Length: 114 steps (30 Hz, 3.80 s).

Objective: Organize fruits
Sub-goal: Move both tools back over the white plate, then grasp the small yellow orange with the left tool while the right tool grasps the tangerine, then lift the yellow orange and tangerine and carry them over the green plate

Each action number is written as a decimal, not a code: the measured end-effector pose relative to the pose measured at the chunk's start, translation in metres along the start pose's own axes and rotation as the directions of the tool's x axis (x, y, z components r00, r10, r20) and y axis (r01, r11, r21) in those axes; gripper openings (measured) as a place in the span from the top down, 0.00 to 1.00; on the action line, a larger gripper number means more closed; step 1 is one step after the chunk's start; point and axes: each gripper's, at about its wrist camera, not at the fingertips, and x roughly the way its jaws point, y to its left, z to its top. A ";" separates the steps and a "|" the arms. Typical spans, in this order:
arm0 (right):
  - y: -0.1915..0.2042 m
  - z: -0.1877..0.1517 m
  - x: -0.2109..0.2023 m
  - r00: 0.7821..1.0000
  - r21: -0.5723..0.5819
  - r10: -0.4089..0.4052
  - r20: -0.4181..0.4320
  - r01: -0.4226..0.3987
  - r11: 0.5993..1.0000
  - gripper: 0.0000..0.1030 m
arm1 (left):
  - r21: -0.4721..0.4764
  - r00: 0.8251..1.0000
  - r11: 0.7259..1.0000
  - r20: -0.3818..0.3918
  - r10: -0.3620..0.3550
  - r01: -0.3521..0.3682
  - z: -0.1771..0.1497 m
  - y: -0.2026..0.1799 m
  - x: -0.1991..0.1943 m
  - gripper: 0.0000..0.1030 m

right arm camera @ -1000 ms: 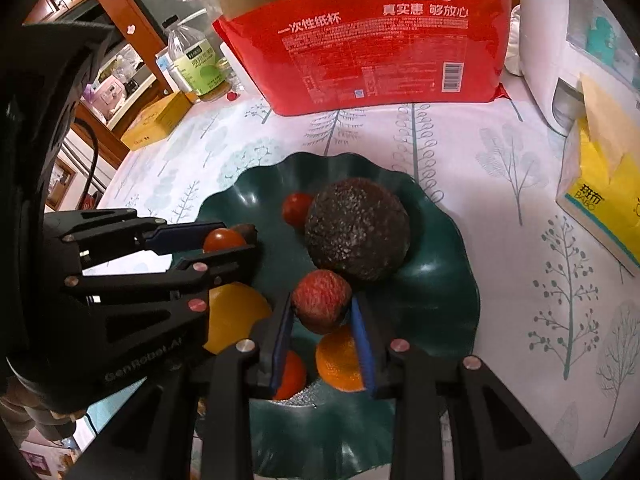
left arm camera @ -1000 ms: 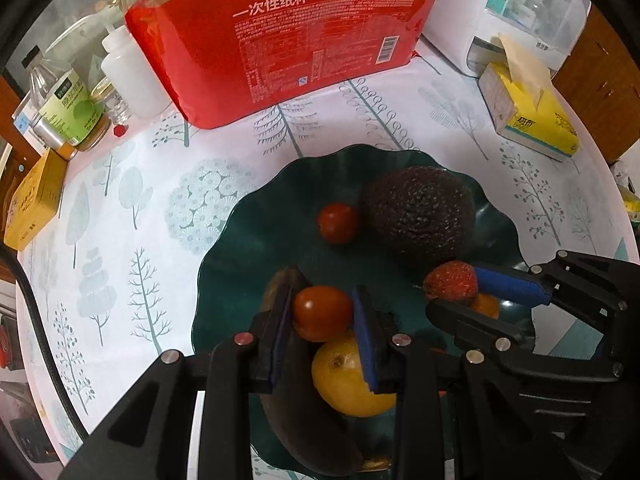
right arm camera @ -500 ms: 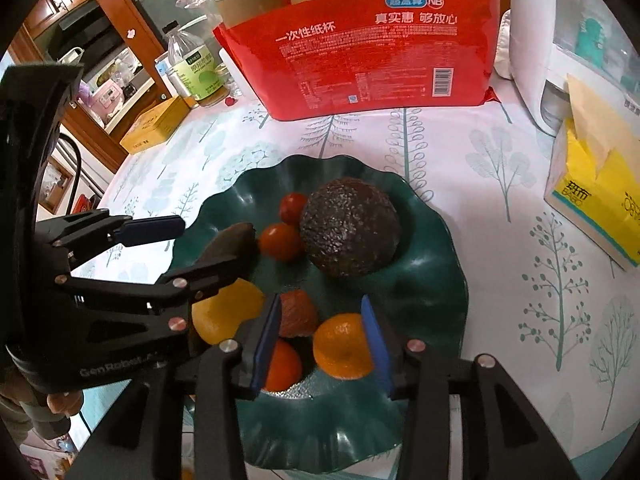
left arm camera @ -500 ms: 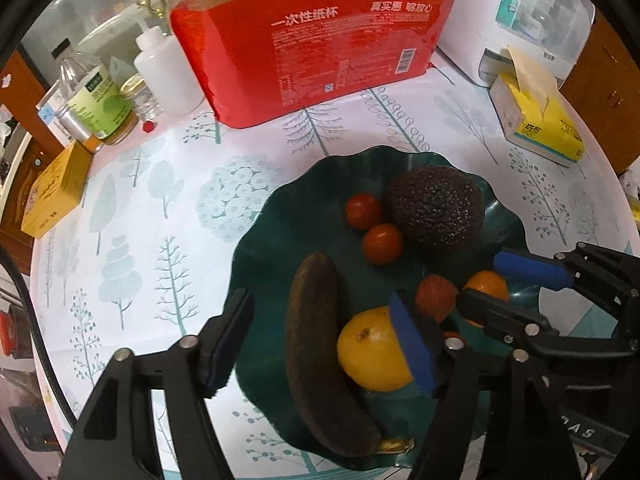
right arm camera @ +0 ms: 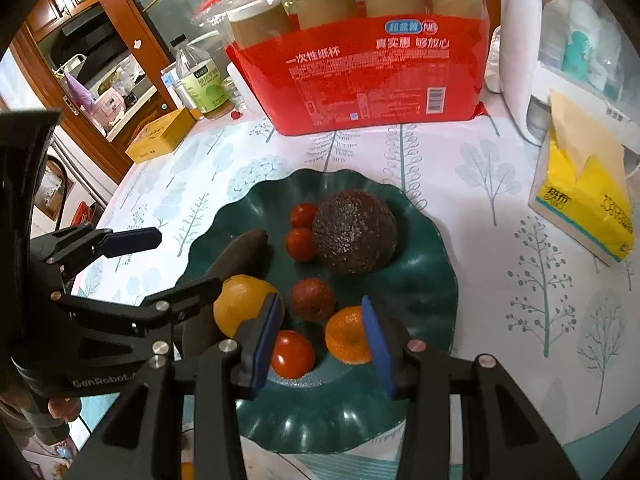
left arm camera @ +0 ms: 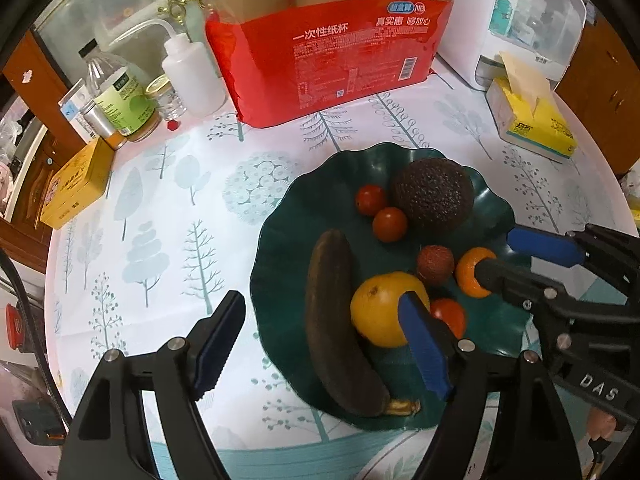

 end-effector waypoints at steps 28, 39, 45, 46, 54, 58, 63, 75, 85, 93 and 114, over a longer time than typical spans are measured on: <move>0.059 -0.060 -0.146 0.991 0.008 -0.031 0.131 0.030 1.000 0.53 | -0.027 0.989 0.996 0.120 -0.085 0.089 -0.092 -0.007 -0.152 0.17; 0.070 -0.110 -0.185 0.985 0.018 -0.064 0.161 0.061 0.998 0.52 | -0.042 0.983 0.991 0.135 -0.122 0.128 -0.135 -0.020 -0.176 0.16; 0.065 -0.135 -0.185 0.986 0.046 -0.081 0.144 0.076 0.996 0.52 | -0.056 0.983 0.990 0.134 -0.124 0.132 -0.157 -0.023 -0.174 0.16; 0.063 -0.139 -0.184 0.987 0.054 -0.083 0.138 0.076 0.996 0.52 | -0.058 0.984 0.990 0.130 -0.122 0.130 -0.160 -0.023 -0.171 0.16; 0.047 -0.169 -0.165 0.989 0.093 -0.118 0.083 0.111 0.989 0.52 | -0.057 0.992 0.993 0.081 -0.095 0.100 -0.192 -0.030 -0.138 0.16; 0.037 -0.184 -0.148 0.991 0.113 -0.128 0.035 0.123 0.986 0.52 | -0.068 0.994 0.992 0.036 -0.100 0.103 -0.201 -0.033 -0.109 0.16; 0.026 -0.201 -0.124 0.988 0.124 -0.151 -0.022 0.152 0.980 0.52 | -0.100 0.993 0.988 0.005 -0.117 0.117 -0.207 -0.034 -0.076 0.16; 0.001 -0.213 -0.084 0.985 0.159 -0.146 -0.095 0.160 0.974 0.52 | -0.142 0.993 0.983 -0.021 -0.120 0.116 -0.208 -0.042 -0.033 0.20; -0.002 -0.212 -0.062 0.985 0.155 -0.119 -0.127 0.139 0.978 0.52 | -0.121 0.993 0.987 -0.028 -0.114 0.110 -0.204 -0.054 -0.019 0.42; -0.004 -0.211 -0.056 0.985 0.149 -0.113 -0.134 0.133 0.980 0.52 | -0.120 0.990 0.985 -0.045 -0.130 0.124 -0.203 -0.059 -0.011 0.60; 0.026 -0.203 -0.082 0.991 0.093 -0.090 -0.098 0.099 0.991 0.56 | -0.106 0.981 0.975 -0.013 -0.195 0.193 -0.196 -0.057 -0.055 0.70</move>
